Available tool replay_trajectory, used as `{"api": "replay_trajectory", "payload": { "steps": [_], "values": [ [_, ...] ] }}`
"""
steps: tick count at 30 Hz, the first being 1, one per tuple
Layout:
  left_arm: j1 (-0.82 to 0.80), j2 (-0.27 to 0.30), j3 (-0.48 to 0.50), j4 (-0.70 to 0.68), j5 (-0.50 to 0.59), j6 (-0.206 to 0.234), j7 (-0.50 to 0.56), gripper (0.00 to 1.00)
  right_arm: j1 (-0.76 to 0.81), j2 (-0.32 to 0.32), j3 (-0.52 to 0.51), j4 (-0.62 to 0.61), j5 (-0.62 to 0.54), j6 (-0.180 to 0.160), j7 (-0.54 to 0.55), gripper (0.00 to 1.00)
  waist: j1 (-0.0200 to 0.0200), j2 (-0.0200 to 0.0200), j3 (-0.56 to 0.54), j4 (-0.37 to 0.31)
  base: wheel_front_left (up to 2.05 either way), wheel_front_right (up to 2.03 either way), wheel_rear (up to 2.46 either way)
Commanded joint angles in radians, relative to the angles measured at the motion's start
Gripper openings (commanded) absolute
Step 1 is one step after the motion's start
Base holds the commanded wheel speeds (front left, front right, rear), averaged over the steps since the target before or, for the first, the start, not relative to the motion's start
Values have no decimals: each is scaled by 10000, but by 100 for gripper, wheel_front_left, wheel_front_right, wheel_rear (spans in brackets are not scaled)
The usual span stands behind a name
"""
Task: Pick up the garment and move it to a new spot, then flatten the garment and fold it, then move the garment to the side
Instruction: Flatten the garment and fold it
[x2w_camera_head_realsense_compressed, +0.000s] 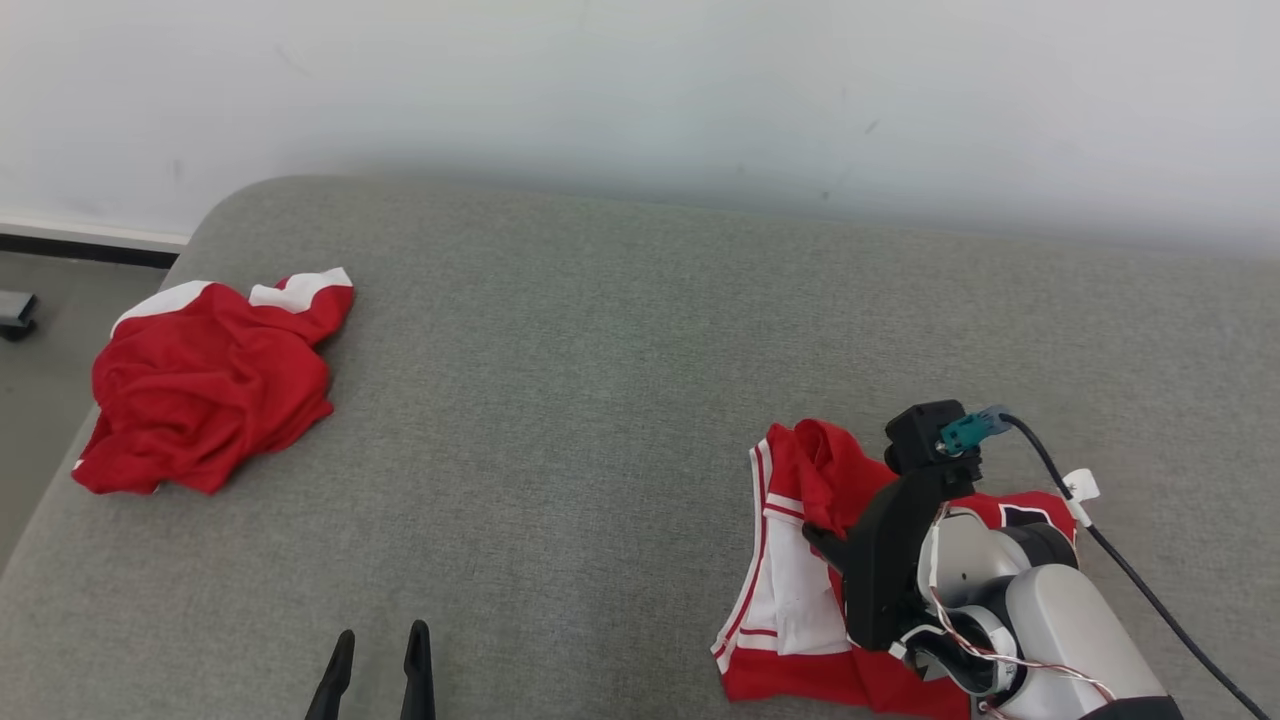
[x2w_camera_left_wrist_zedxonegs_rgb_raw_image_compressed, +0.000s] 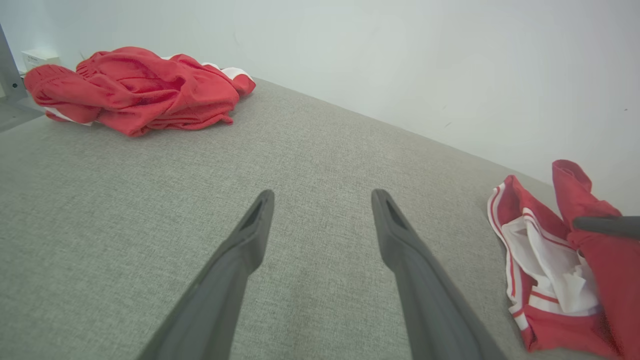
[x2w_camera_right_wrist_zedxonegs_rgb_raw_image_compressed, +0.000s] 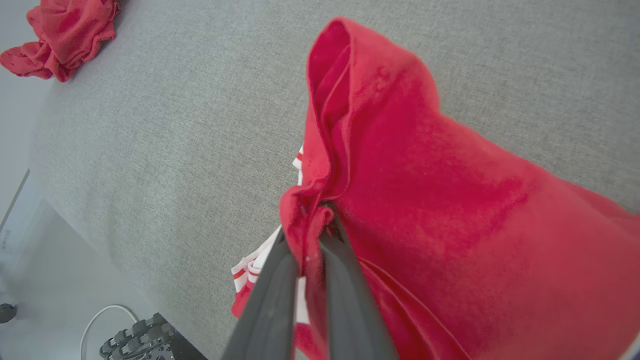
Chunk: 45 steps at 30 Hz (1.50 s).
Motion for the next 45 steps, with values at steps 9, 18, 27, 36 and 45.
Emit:
{"api": "replay_trajectory", "payload": {
  "steps": [9,18,27,36,45],
  "values": [
    [-10,-8,-26,54,-168,44,-27,100,-455,171,146,968,73,-25,-845,100,1,0,108,280,0,0,0],
    [-74,-6,-49,37,-175,110,-27,100,-878,206,-300,465,341,-25,-2175,100,1,0,66,118,0,0,0],
    [144,-9,-31,-126,-61,133,-27,100,1189,-661,-1877,-541,-509,-25,-2466,46,1,0,-183,-38,0,0,0],
    [200,-8,143,-360,38,166,-27,100,3080,-217,-2285,-1224,-831,-25,-2283,0,1,0,-188,-242,0,0,0],
    [170,-8,177,-298,92,93,-27,100,2921,-130,-1300,-572,-1717,-25,-2674,0,1,0,-272,-131,0,0,0]
  ]
}}
